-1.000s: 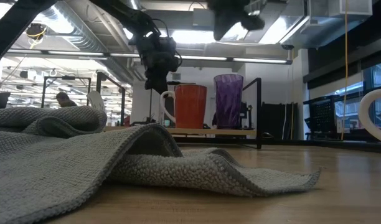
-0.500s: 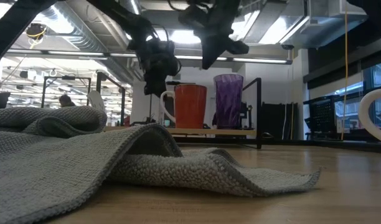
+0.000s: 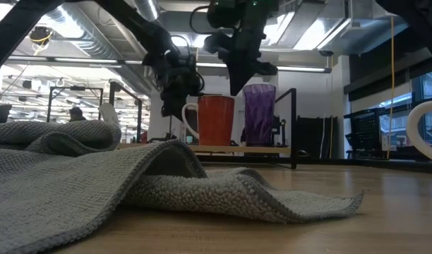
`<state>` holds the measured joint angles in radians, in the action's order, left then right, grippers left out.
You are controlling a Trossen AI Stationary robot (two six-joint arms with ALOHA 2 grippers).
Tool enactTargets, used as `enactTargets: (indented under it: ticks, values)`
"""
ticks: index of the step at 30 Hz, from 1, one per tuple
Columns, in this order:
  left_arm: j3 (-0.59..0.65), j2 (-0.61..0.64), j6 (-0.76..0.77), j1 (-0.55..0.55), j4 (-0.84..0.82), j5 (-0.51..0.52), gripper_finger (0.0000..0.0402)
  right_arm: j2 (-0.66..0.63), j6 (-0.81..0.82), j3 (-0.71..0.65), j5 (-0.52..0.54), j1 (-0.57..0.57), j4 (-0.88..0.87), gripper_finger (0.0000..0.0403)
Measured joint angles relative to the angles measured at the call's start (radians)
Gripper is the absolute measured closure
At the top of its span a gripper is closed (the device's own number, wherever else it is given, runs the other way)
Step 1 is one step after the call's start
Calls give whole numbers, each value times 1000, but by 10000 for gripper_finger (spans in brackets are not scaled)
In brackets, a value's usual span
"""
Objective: Stack small to large cups/mugs on shelf
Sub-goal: Put the orange mug on the shelf
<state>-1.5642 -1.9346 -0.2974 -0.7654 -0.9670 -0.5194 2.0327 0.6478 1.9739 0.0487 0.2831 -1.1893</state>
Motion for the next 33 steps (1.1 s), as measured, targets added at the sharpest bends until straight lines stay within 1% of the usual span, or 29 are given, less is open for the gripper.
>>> enactTargets:
  ticks: [2, 7, 13, 22, 33]
  values:
    - [0, 2, 0, 0, 7, -1, 349, 9, -7, 0, -17, 6, 5, 398]
    - [0, 2, 1, 0, 6, 0, 349, 37, -30, 0, -17, 11, 25, 398]
    - [0, 2, 9, 1, 0, -24, 349, 44, -51, 0, -9, 20, 42, 397]
    - [0, 2, 18, 15, -25, -25, 349, 43, -57, 0, -2, 53, 63, 396]
    - [0, 2, 26, 42, -28, -23, 349, 43, -57, 0, -6, 56, 74, 396]
